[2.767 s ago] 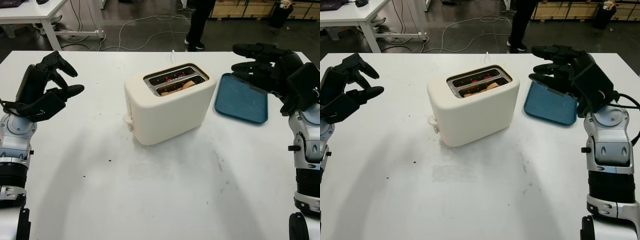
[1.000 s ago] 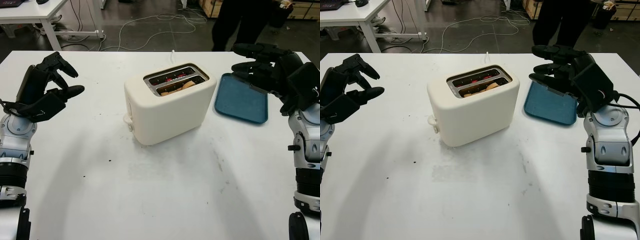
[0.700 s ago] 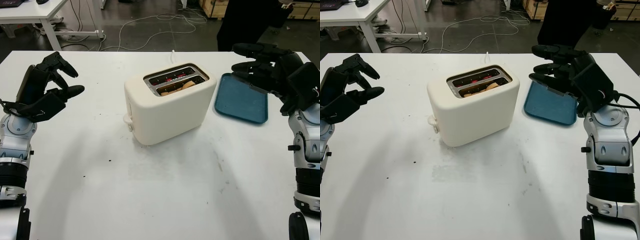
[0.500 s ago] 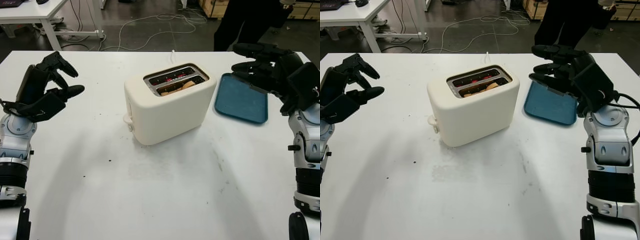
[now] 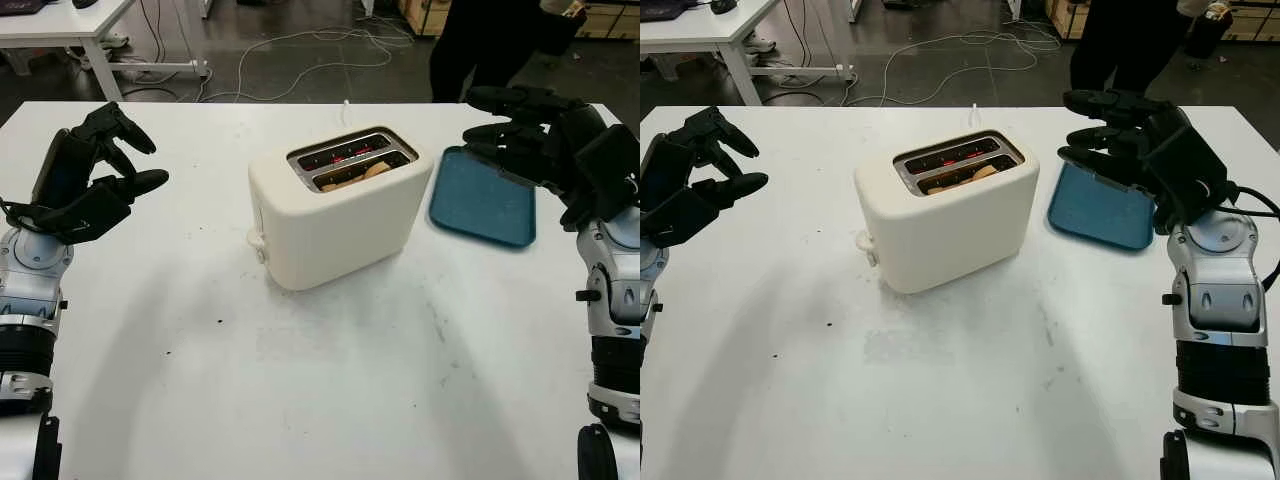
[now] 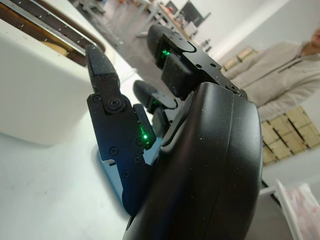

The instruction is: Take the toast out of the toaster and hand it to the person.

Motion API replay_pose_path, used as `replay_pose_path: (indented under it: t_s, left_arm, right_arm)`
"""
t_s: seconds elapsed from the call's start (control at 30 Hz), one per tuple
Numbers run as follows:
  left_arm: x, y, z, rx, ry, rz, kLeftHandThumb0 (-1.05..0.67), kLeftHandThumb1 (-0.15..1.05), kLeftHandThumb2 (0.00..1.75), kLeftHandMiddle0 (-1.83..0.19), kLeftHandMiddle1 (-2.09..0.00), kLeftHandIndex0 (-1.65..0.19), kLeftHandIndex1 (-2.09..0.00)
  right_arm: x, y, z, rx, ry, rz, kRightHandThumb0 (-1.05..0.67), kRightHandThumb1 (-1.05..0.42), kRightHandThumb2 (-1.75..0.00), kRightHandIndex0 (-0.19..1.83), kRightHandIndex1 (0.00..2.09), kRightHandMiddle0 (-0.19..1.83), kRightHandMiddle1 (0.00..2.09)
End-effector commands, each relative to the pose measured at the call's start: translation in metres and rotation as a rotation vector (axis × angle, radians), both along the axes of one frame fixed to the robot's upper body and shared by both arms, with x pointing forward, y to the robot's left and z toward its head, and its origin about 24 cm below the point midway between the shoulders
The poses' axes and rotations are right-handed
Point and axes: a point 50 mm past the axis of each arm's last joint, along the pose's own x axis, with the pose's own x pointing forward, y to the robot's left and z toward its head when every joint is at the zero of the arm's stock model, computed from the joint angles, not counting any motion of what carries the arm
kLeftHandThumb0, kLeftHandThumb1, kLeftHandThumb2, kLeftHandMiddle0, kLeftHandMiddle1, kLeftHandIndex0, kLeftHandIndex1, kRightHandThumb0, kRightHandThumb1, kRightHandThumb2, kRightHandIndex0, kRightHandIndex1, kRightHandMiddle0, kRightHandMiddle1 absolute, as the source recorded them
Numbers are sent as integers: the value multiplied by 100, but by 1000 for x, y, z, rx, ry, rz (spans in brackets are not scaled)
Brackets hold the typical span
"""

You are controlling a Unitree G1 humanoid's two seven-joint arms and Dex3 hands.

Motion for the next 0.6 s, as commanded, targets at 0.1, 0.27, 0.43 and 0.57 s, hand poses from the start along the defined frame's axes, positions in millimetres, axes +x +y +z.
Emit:
replay_pose_path:
  t_s: [0.1,0.27,0.43,0.57]
  left_arm:
    - [-1,0,2,-7,-13,-1,-105,92,20,-56,-163,-40,-158]
    - [-2,1,0,-12,-11,5,-105,92,20,-57,-162,-40,-158]
    - [-2,1,0,-11,-12,6,-105,92,20,-58,-162,-41,-157]
    - [-2,0,1,-5,-18,6,-105,92,21,-57,-162,-40,-157]
  right_arm:
    - [0,3,6,3,-36,9,-34,-80,0,49,72,76,0]
    - [-1,2,5,-5,-31,10,-35,-80,0,49,72,75,0]
    - [-1,2,5,-5,-27,7,-35,-80,0,49,72,75,0]
    - [-1,2,5,5,-29,5,-35,-79,0,49,72,75,0]
